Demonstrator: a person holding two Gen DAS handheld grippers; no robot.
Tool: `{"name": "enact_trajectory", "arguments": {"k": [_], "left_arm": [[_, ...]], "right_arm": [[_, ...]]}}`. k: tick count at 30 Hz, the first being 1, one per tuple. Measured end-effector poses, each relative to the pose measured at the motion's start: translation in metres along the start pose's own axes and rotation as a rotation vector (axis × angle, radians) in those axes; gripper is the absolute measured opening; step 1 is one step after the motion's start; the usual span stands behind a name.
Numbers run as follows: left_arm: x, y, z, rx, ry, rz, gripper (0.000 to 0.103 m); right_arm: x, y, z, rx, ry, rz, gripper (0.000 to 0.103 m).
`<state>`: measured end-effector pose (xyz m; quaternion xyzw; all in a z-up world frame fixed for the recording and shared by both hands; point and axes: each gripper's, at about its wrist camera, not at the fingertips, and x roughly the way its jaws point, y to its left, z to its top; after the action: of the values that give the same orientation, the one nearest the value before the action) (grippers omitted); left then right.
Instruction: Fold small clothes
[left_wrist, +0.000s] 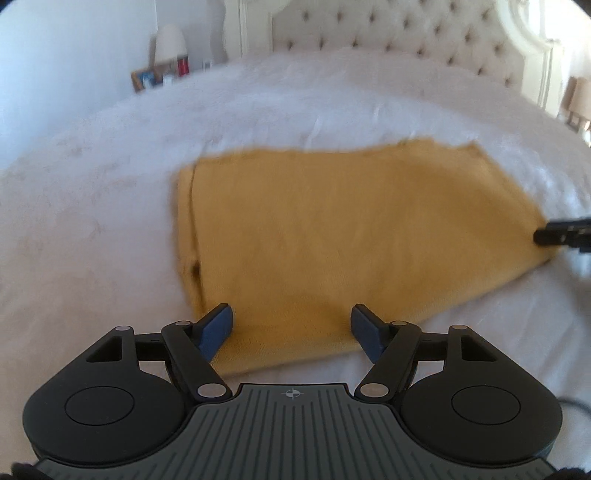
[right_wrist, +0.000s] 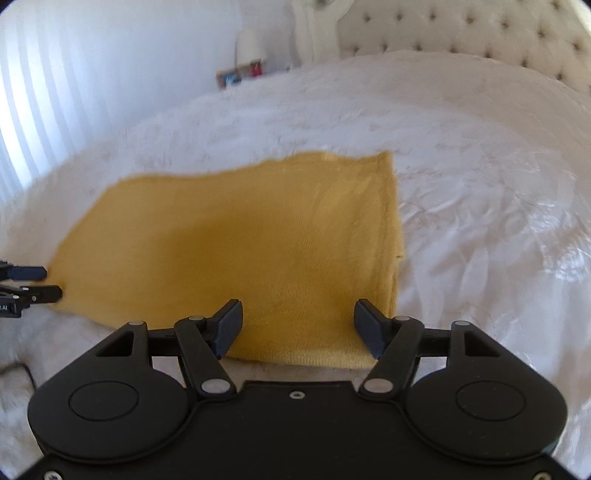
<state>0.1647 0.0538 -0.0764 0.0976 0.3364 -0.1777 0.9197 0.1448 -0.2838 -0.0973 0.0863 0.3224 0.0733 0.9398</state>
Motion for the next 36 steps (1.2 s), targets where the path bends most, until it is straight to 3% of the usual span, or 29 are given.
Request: {"name": "enact_trajectory", "arguments": {"k": [5, 10, 16, 27, 36], "left_arm": [[-0.004, -0.03, 0.026, 0.001, -0.08, -0.028, 0.07], [0.028, -0.055, 0.042, -0.074, -0.012, -0.041, 0.07], [0.058, -0.07, 0.035, -0.078, 0.109, 0.02, 0.073], [0.061, -0.083, 0.027, -0.026, 0.113, 0.078, 0.083], [0.06, -0.091, 0.022, -0.029, 0.102, 0.113, 0.091]], "right_arm": [[-0.013, -0.01, -0.011, 0.08, -0.041, -0.002, 0.073], [-0.01, -0.02, -0.025, 0.129, -0.011, -0.019, 0.076], [-0.008, -0.021, -0.033, 0.131, -0.03, -0.009, 0.079], [-0.002, -0.003, -0.042, 0.036, -0.054, -0.028, 0.093], [-0.003, -0.007, -0.044, 0.05, -0.058, 0.024, 0.102]]}}
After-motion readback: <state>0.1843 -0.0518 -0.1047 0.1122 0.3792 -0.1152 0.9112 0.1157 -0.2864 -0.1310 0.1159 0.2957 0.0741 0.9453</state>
